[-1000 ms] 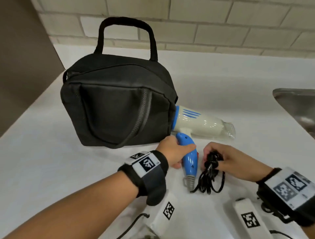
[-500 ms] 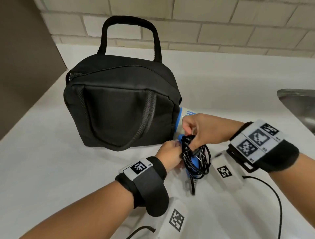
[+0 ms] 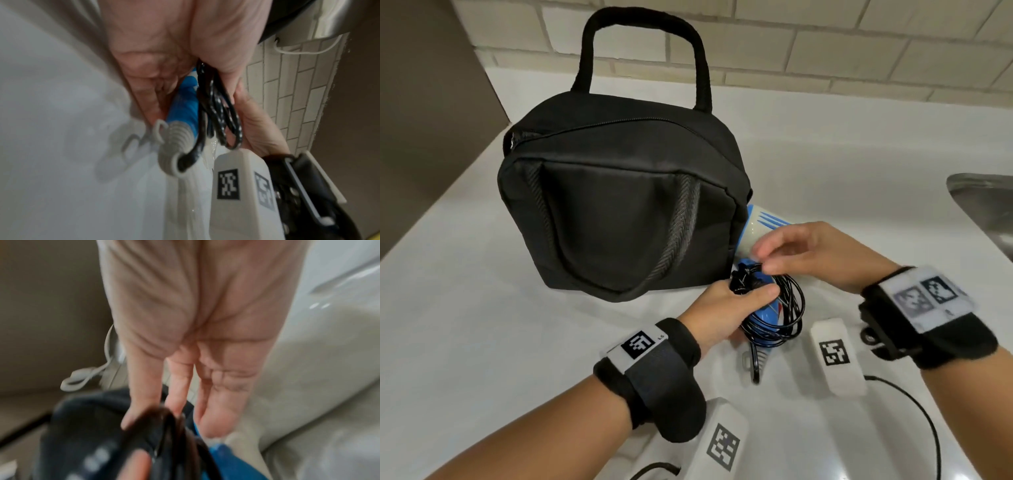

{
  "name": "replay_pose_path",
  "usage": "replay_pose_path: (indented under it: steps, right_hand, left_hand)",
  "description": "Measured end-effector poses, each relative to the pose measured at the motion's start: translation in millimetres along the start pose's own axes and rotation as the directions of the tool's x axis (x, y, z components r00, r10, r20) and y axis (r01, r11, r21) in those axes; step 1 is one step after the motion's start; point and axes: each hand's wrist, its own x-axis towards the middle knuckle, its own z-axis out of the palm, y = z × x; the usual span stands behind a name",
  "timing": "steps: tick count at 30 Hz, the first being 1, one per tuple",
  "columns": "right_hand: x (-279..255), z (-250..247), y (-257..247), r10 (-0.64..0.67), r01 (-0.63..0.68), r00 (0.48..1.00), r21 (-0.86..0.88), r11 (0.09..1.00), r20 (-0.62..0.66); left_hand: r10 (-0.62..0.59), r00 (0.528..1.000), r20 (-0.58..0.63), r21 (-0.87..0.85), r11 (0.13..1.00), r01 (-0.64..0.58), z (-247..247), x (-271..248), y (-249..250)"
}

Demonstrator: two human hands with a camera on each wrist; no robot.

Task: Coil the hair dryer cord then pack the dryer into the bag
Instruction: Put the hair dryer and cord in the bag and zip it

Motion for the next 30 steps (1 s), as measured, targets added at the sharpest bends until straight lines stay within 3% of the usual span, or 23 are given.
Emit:
replay_pose_path:
  steps: [3, 5, 8, 10, 16, 26, 30]
  right_hand:
    - [-24.3, -0.3, 15.5, 0.07, 0.027, 0.975, 0.421, 0.907, -0.213]
    - [-40.9, 13.0, 25.8, 0.18, -0.048, 0.965, 0.55, 0.833, -0.189]
    - [-54.7, 37.7, 28.6, 0.231, -0.215, 0.972, 0.585, 0.782, 0.048]
    - [-50.9, 44.0, 24.1, 0.267, -0.245, 0.962, 0.634, 0.734, 0.062]
    - [-31.4, 58.6, 13.9, 0.266, -0.112, 0.954, 0.652, 0.75, -0.142]
    - [-29.6, 66.8, 16.4, 0.282, -0.024, 0.917, 0.67, 0.742, -0.28]
    - [-28.8, 59.5, 15.4, 0.27, 0.019, 0.896, 0.638, 0.77, -0.353]
  left_hand:
    - [0.032, 0.999, -0.001, -0.005, 0.999, -0.032, 0.9, 2.5, -3.4]
    - [0.047, 0.999, -0.006, -0.015, 0.999, -0.047, 1.6, 3.5, -4.1]
    - [0.051, 0.999, 0.005, -0.03, 0.998, -0.051, 5.0, 4.1, -5.1]
    - [0.054, 0.999, 0.005, -0.025, 0.998, -0.054, 8.2, 4.0, -4.7]
    - [0.049, 0.998, -0.033, 0.033, 0.998, -0.048, 10.7, -1.7, 0.6]
    - [-0.004, 0.999, -0.04, -0.048, 0.999, 0.003, 8.0, -0.3, -2.1]
    - [0.039, 0.999, 0.029, 0.041, 0.998, -0.04, 5.3, -6.7, 6.4]
